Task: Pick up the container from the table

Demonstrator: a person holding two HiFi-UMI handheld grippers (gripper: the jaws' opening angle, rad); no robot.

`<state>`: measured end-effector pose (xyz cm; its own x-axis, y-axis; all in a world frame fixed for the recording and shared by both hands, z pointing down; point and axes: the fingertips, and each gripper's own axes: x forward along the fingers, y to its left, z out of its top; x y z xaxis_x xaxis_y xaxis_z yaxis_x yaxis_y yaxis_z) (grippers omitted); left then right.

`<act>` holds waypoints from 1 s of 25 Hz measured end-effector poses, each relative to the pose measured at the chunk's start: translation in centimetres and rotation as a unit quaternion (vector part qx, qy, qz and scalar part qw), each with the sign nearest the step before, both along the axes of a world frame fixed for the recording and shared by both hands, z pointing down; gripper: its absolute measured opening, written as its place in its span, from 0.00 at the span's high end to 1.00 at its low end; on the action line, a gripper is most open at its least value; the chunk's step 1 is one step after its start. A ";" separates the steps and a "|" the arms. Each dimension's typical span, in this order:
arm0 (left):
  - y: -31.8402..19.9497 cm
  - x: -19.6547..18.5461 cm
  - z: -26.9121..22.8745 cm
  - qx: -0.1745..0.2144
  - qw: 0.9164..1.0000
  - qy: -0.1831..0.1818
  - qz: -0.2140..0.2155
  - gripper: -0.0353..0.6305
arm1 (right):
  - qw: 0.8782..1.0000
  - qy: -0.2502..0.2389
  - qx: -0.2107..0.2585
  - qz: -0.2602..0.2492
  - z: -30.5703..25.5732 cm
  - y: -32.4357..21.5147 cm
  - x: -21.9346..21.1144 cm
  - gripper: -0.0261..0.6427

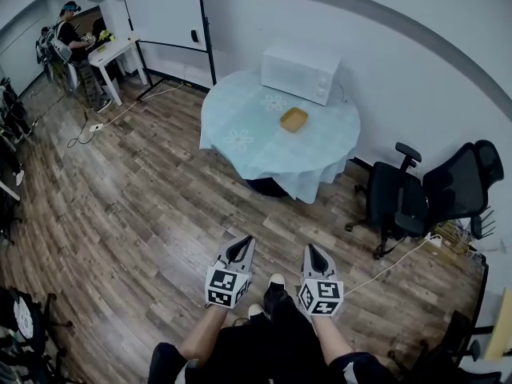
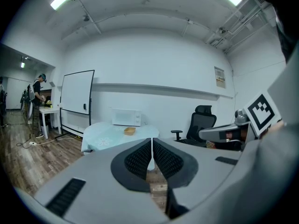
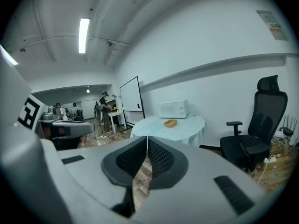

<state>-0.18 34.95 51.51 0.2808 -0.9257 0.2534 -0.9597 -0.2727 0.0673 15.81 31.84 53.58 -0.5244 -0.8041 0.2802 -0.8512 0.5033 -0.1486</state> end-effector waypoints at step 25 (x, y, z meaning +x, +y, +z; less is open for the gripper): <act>-12.2 -1.9 -0.1 -0.010 1.000 -0.010 0.010 0.91 | 1.000 -0.004 -0.008 -0.003 -0.4 -12.6 -2.5 0.92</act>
<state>-2.08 22.73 51.42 0.2942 -0.9147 0.2771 -0.9552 -0.2909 0.0538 13.30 19.27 53.16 -0.5309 -0.7967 0.2889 -0.8473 0.5053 -0.1636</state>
